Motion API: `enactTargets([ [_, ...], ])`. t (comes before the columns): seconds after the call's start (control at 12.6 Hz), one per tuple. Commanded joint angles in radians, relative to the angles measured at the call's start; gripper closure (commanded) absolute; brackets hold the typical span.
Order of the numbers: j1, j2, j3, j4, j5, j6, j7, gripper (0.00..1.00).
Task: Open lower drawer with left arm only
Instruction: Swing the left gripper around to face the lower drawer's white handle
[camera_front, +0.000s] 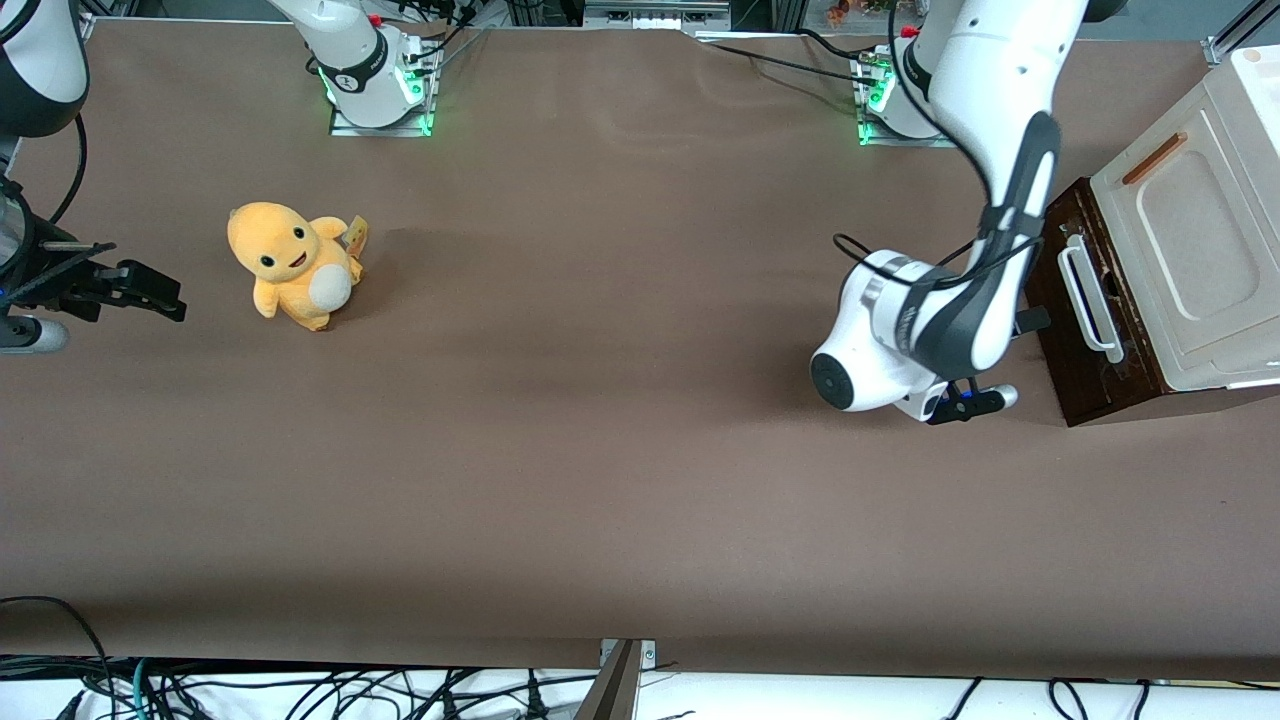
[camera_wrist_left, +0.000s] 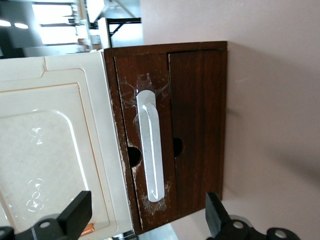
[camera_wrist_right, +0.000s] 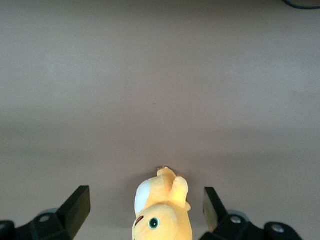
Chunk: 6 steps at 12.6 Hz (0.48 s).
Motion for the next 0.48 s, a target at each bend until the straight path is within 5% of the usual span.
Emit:
enactTargets([
  [0.0,-0.007,0.011,0.003,-0.048,0.058,-0.013,-0.035,0.0],
  [0.4,0.007,0.037,0.003,-0.131,0.151,-0.013,-0.093,0.0],
])
